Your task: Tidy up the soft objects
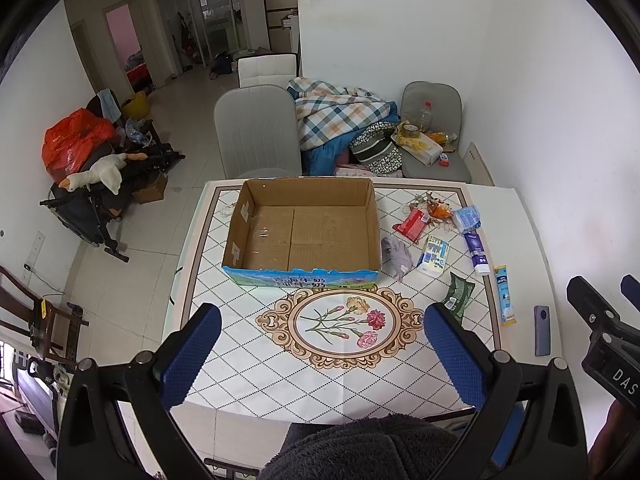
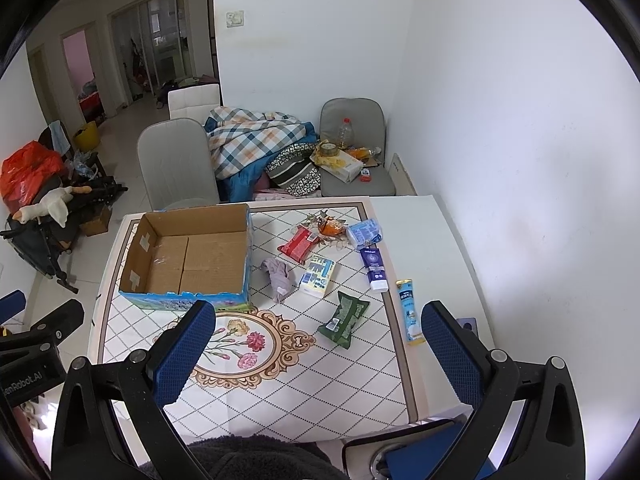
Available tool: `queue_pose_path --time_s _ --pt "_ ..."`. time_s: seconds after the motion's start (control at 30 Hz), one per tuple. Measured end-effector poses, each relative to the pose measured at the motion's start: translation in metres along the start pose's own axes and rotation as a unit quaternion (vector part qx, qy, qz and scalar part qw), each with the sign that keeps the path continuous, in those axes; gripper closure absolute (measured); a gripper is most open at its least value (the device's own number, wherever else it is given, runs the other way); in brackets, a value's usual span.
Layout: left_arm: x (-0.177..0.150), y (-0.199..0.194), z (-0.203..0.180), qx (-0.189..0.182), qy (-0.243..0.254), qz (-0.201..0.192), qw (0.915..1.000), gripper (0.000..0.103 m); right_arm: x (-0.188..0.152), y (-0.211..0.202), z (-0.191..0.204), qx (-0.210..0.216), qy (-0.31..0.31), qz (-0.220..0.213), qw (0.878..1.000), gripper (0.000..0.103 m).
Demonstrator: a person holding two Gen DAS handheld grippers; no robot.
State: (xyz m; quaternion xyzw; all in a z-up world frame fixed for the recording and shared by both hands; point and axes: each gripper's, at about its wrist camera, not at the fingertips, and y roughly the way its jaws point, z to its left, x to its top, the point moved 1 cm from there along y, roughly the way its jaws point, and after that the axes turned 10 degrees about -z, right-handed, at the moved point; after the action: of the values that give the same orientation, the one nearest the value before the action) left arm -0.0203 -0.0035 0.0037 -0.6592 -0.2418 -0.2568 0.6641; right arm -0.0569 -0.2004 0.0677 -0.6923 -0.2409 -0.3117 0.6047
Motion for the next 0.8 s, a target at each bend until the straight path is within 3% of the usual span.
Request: queue_pose_path --time_s 0.23,0.37,0.47,0.63,0.73,0.8 --pt "0.017 0.039 -0.026 -0.013 0.021 0.000 0.9997 0.000 0.001 0.029 -0.021 -0.013 0.033 0.010 0.999 0.000" --pt "0.039 0.086 -0.055 -0.016 0.049 0.006 0.9986 0.000 0.001 0.083 -0.058 -0.015 0.074 0.038 0.996 0.000" --pt "0.051 0.138 -0.082 -0.024 0.070 0.032 0.9967 0.000 -0.005 0.135 -0.085 -0.005 0.096 0.080 0.992 0.000" --pt "0.050 0.249 -0.134 -0.074 0.070 0.139 0.9850 0.000 -0.024 0.238 -0.127 -0.004 0.104 0.150 0.983 0.000" --pt "0.040 0.308 -0.167 -0.100 0.064 0.196 0.9734 0.000 -0.039 0.299 -0.148 -0.007 0.105 0.186 0.977 0.000" --pt "0.024 0.353 -0.197 -0.119 0.072 0.242 0.9603 0.001 -0.052 0.342 -0.165 -0.016 0.109 0.215 0.970 0.000"
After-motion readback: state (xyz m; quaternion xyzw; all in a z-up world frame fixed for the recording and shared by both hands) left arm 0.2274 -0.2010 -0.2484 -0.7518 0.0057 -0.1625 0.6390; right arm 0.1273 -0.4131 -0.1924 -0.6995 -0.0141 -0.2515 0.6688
